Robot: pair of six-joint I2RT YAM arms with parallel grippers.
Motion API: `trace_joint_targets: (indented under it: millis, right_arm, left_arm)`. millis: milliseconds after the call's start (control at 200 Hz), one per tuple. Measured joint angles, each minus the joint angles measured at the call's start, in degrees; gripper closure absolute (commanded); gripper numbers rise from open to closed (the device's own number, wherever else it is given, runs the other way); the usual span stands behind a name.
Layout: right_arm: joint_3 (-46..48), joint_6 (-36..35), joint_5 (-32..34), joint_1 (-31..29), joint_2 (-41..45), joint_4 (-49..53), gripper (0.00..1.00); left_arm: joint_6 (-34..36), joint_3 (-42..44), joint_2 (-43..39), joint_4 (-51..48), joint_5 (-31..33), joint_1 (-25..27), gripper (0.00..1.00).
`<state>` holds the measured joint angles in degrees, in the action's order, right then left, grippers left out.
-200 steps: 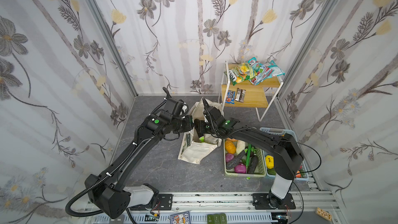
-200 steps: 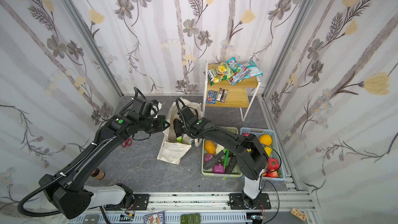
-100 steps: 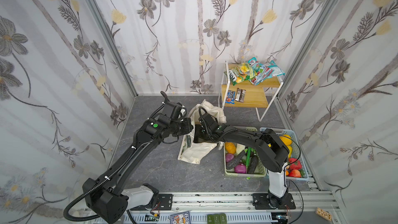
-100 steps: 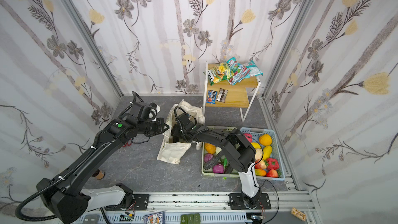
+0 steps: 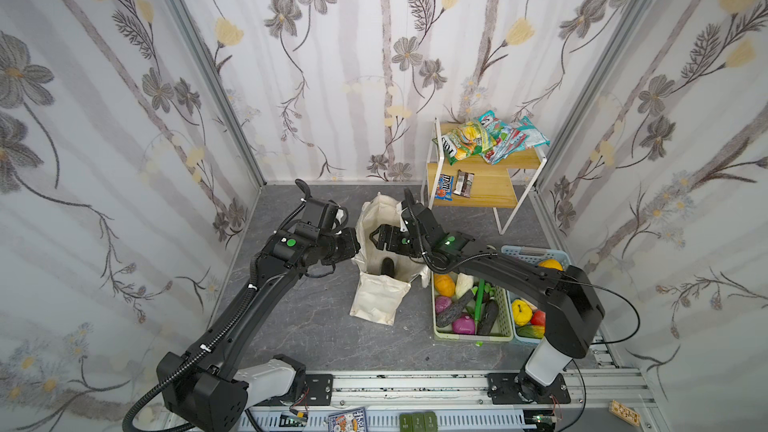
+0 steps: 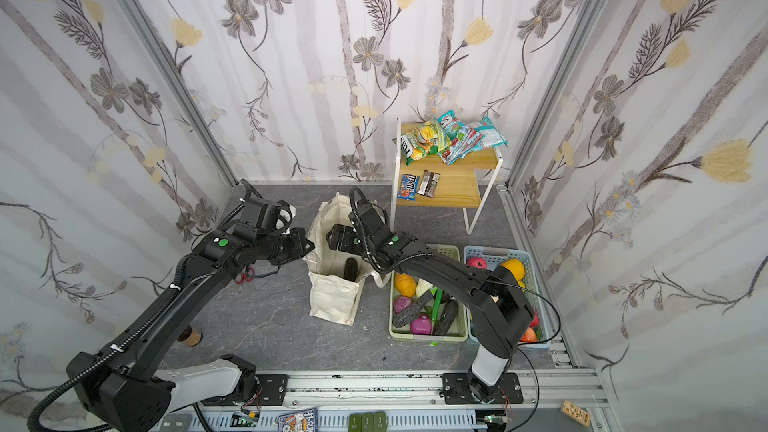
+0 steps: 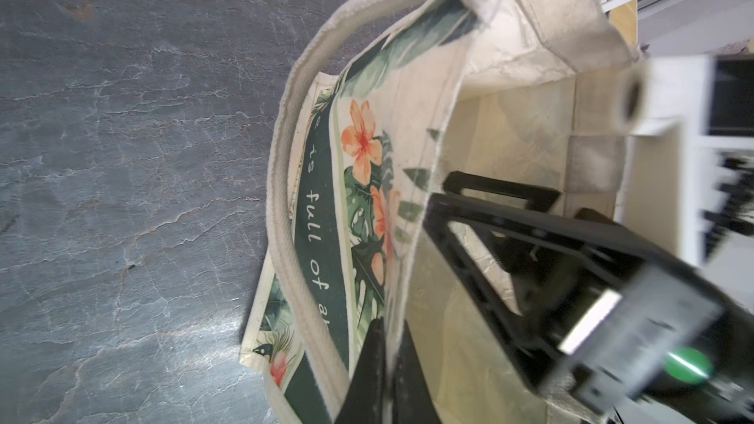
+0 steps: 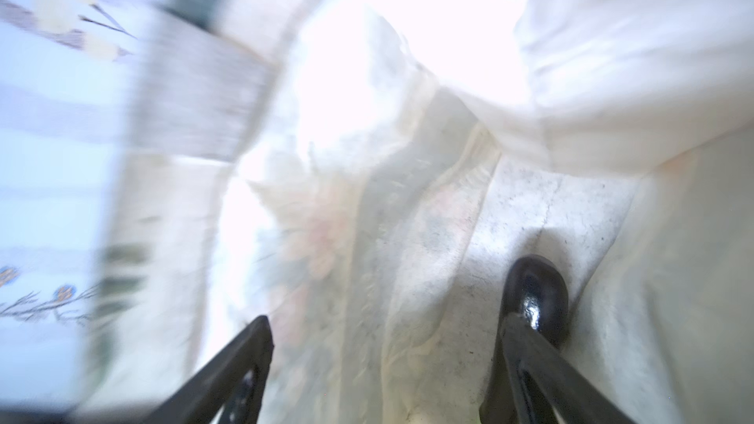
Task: Place the food into the grocery bag and tie it
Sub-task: 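Lower the eggplant into the bag and open the right gripper, then grasp the green chili in the green basket with the right gripper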
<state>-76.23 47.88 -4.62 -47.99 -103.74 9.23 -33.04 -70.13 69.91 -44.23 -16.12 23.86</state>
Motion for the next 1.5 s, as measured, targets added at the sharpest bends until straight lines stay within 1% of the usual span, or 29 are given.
trace_joint_targets:
  millis: [75,290,340,595,694,794,909,1014,1064,1224,1379,1499]
  right_arm:
    - [1.7,-0.9,-1.7,1.3,4.8,0.9,0.12]
    - [6.8,-2.8,-3.2,5.8,18.3,2.8,0.13]
    - [7.8,-3.0,-4.7,6.8,21.3,3.0,0.13]
    - [14.9,-3.4,-4.1,14.1,35.8,5.5,0.13]
    - [21.0,-3.4,-2.0,18.4,41.0,8.5,0.15]
    - [27.6,-3.5,-0.4,22.3,44.8,12.9,0.21]
    - [33.3,-4.3,2.8,25.2,47.0,17.7,0.30]
    - [37.0,-5.9,6.4,25.7,47.1,21.8,0.40]
    - [38.0,-6.5,7.0,25.8,46.7,23.4,0.46]
    - [41.0,-7.9,8.0,25.8,45.5,24.7,0.58]
    - [43.6,-7.9,7.4,25.0,45.5,24.1,0.60]
    - [44.4,-7.4,6.0,23.1,44.2,22.9,0.64]
  left_arm:
    - [0.6,0.1,0.0,-0.7,0.0,-0.6,1.00]
    - [1.6,0.3,0.2,-1.1,0.0,-2.1,1.00]
    - [1.7,0.4,0.3,-1.2,0.0,-2.5,1.00]
    - [2.9,0.5,-0.3,-1.4,0.0,-3.5,1.00]
    - [3.5,-0.5,-0.6,-2.0,0.0,-3.7,1.00]
    - [4.6,-2.2,-0.8,-2.1,0.0,-3.7,1.00]
    - [6.0,-3.1,-0.8,-2.2,-0.2,-3.8,1.00]
    - [6.0,-2.9,-0.8,-2.2,-0.7,-3.8,1.00]
    - [6.0,-2.7,-0.8,-2.1,-1.0,-3.8,1.00]
    - [6.0,-2.7,-0.7,-1.8,-1.8,-3.8,1.00]
    - [5.9,-2.7,-0.6,-1.8,-2.1,-3.6,1.00]
    - [5.8,-2.6,-0.5,-1.5,-2.1,-3.3,1.00]
